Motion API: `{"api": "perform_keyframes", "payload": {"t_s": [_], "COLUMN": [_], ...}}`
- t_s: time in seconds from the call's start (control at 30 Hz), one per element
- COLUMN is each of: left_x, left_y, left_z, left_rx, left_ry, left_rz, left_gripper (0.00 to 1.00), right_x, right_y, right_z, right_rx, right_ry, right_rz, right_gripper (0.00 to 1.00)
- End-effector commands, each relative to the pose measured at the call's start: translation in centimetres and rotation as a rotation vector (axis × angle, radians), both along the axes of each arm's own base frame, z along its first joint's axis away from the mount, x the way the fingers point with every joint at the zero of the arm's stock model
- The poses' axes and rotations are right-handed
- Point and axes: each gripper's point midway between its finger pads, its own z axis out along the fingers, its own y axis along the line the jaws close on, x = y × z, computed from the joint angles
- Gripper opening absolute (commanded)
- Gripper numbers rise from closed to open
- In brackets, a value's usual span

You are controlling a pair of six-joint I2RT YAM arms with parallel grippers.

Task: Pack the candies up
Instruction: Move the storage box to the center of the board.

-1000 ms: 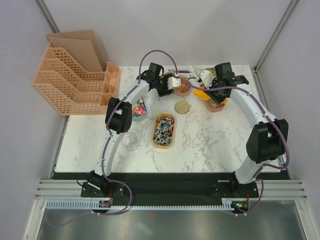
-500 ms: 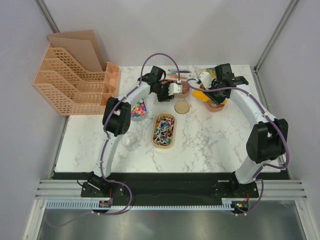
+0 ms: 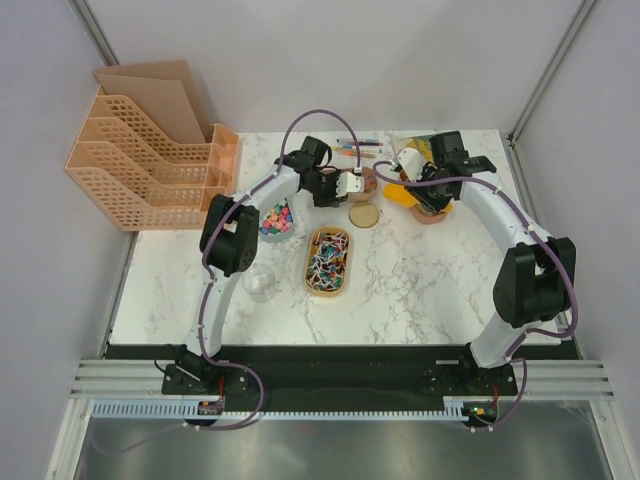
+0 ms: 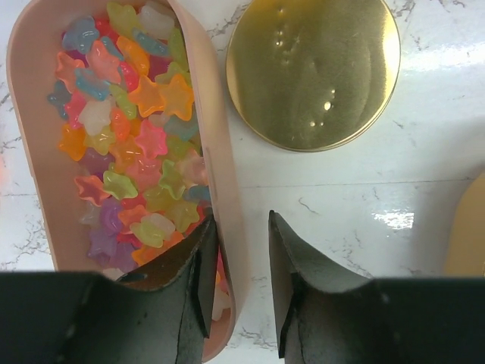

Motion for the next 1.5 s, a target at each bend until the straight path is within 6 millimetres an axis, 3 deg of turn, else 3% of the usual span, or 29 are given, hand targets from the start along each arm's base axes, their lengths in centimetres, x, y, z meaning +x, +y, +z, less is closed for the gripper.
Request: {"api": "perform_keyframes", "payload": {"t_s": [0.0,0.3,0.47,0.57,0.67,0.83,0.97,1.0,1.1,1.17,1.2,1.43,1.47], "left_x": [-1.0,-2.5,-4.7,-6.7,-7.4,-6.4,-4.7,-3.6,-3.0,-2.4,-2.4,-3.4,-4.3], "left_y": [-0.4,-0.8,-0.1,0.5,0.8,0.6,-0.1,-0.4,-0.5,-0.6,-0.6,1.2,2.1], "left_z": [2.6,2.6,3.5,2.5,1.8,1.2,2.2,3.3,4.4,6.5,7.2,14.2,16.5], "left_rx": [-0.026,-0.025,-0.03,-0.015,-0.004,-0.001,-0.034,-0.056,-0.09,-0.121,-0.129,-0.193,-0.208], "left_ry": [-0.026,-0.026,-0.072,-0.08,-0.118,-0.164,-0.195,-0.255,-0.294,-0.333,-0.339,-0.374,-0.401], "left_rz": [-0.05,-0.098,-0.204,-0.284,-0.35,-0.356,-0.281,-0.259,-0.206,-0.179,-0.17,-0.051,-0.026], "left_gripper": [0.38,0.32,0.28,0.27,0.27,0.29,0.41,0.43,0.5,0.52,0.6,0.62,0.63], "right_x": [0.1,-0.6,-1.1,-1.5,-2.3,-3.0,-2.4,-2.2,-1.7,-1.5,-1.3,-0.2,-0.1], "right_y": [0.3,0.4,1.0,1.5,2.1,2.5,2.6,2.7,2.6,2.7,2.7,3.1,3.1], "right_z": [1.7,2.1,3.8,5.1,5.4,4.9,5.4,5.7,5.9,5.5,5.4,5.0,5.1], "right_rx": [0.03,0.031,0.046,0.051,0.052,0.04,0.015,0.01,0.0,0.003,0.004,0.02,0.02], "right_ry": [-0.063,-0.073,-0.117,-0.13,-0.101,-0.04,-0.036,-0.045,-0.05,-0.038,-0.038,-0.029,-0.033], "right_rz": [0.019,0.043,0.127,0.187,0.269,0.342,0.368,0.373,0.376,0.375,0.377,0.357,0.355], "right_gripper": [0.0,0.0,0.0,0.0,0.0,0.0,0.0,0.0,0.0,0.0,0.0,0.0,0.0]}}
